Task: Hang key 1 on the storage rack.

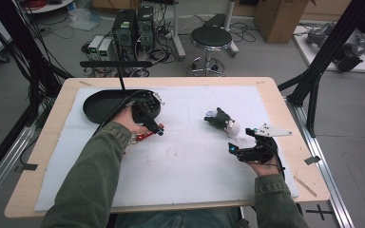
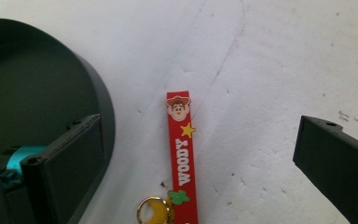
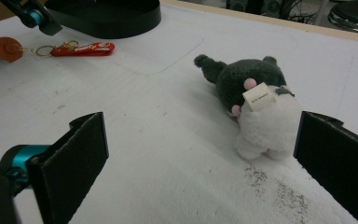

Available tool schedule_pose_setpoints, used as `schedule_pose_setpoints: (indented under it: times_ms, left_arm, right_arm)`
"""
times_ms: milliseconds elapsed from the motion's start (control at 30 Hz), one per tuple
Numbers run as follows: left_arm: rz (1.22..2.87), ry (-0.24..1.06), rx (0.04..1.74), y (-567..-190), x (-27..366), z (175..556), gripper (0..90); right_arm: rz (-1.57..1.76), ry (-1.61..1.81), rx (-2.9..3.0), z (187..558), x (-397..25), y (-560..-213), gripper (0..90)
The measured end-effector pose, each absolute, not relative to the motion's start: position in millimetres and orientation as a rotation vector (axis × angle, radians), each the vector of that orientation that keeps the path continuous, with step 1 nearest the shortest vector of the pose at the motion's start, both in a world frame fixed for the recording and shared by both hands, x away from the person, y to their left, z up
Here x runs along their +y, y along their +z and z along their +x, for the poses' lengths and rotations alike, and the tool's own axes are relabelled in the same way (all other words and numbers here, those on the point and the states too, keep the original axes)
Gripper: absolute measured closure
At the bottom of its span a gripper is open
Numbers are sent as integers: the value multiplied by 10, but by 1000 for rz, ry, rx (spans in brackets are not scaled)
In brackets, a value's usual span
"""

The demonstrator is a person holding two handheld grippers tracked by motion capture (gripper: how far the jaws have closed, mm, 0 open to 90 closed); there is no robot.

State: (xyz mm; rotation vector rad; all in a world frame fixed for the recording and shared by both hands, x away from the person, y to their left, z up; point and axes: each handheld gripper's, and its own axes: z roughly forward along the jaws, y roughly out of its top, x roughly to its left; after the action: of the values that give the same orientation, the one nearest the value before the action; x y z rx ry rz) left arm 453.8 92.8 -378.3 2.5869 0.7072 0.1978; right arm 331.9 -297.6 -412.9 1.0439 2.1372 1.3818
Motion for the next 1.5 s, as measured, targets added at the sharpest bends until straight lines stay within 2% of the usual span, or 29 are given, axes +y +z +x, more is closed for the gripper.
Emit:
schedule_pose_setpoints:
  times_ms: [233, 500, 633, 733, 933, 1133, 1267, 1400, 1500]
  left_arm:
    - [2642, 83, 695, -3922, 865, 4563, 77]
    - [2717, 67, 717, -4051, 835, 4595, 99]
    - [2715, 55, 741, -4078, 859, 4632, 146]
    - [2708, 35, 748, -4079, 885, 4660, 234]
    - [2707, -2, 779, -4113, 896, 4684, 327]
    - [2741, 94, 764, -4124, 872, 4665, 397]
    - [2739, 115, 775, -4117, 883, 4668, 529]
    - [2732, 137, 783, -4101, 900, 4671, 723]
    - [2710, 173, 771, -4113, 911, 4647, 739]
  right_arm:
    - [1037, 1374, 2145, 3321, -2979, -4137, 22]
    - [1042, 1367, 2144, 3323, -2987, -4141, 21]
    - [1045, 1367, 2145, 3324, -2989, -4143, 21]
    - [1043, 1364, 2151, 3323, -2987, -4146, 22]
    - [1039, 1358, 2152, 3324, -2988, -4152, 22]
    - [1040, 1361, 2145, 3321, -2998, -4149, 21]
    - [1046, 1357, 2154, 3313, -2993, -4151, 22]
    - [1034, 1347, 2162, 3312, -2983, -4155, 22]
    - [1044, 1363, 2158, 3314, -2983, -4156, 22]
